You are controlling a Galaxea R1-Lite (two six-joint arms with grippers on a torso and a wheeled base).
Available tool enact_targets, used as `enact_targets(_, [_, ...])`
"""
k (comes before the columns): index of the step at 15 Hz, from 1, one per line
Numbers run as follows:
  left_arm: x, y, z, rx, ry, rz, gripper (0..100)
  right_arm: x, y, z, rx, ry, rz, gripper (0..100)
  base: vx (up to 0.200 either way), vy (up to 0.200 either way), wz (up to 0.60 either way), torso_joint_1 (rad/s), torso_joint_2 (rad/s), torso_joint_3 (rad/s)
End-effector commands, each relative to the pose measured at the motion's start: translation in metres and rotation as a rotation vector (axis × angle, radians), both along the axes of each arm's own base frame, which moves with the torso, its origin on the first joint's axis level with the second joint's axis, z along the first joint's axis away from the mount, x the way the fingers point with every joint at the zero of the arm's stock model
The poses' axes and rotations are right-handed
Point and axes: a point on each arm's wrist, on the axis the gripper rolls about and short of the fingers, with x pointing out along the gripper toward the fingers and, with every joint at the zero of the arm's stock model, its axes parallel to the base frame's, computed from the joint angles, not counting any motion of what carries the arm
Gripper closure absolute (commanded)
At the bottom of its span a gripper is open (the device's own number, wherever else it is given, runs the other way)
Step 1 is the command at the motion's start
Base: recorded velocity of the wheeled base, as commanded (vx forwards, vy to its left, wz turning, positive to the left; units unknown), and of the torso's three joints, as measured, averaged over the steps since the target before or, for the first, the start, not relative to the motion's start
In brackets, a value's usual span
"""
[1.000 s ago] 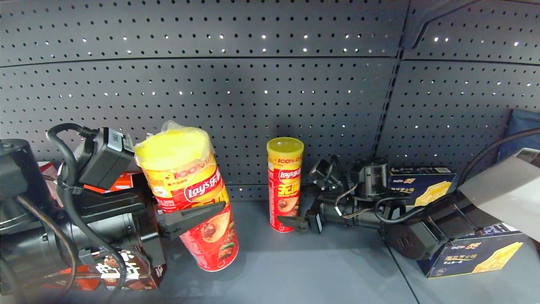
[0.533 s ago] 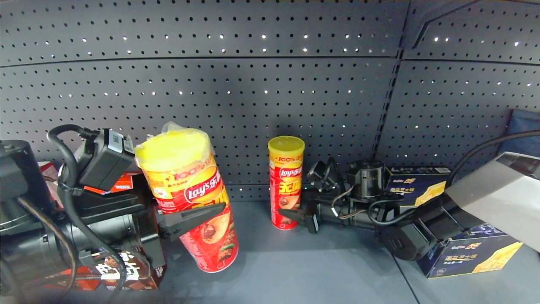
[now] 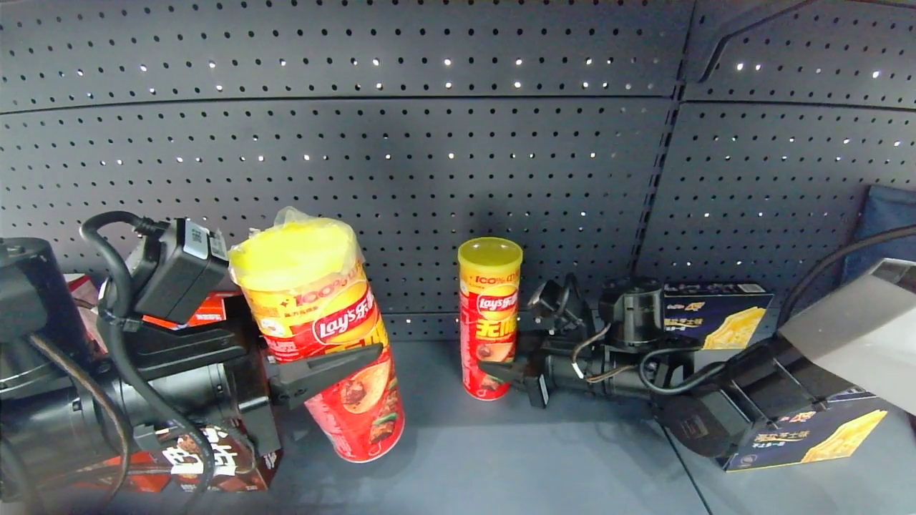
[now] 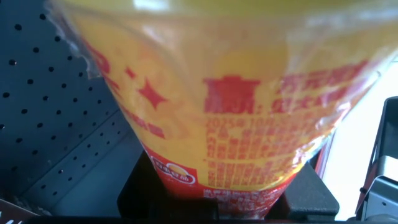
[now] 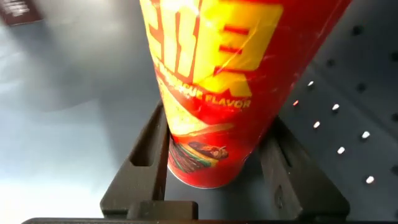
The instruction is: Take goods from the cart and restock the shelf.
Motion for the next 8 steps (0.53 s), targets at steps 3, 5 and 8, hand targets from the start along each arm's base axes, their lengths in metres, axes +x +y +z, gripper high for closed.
enact_targets(3, [0.001, 0.003, 0.0, 0.002, 0.001, 0.036, 100, -0.045, -0.021, 0.025, 0.007, -0.009, 0.022, 100, 0.0, 0.0, 0.0, 0.0, 0.0, 0.0])
enact_targets(5, [0.002, 0.009, -0.004, 0.008, 0.015, 0.073, 100, -0.069, -0.034, 0.033, 0.008, -0.008, 0.033, 100, 0.0, 0.0, 0.0, 0.0, 0.0, 0.0])
enact_targets(8, [0.0, 0.01, -0.011, 0.017, 0.038, 0.068, 100, -0.108, -0.051, 0.041, 0.01, -0.01, 0.066, 100, 0.0, 0.0, 0.0, 0.0, 0.0, 0.0])
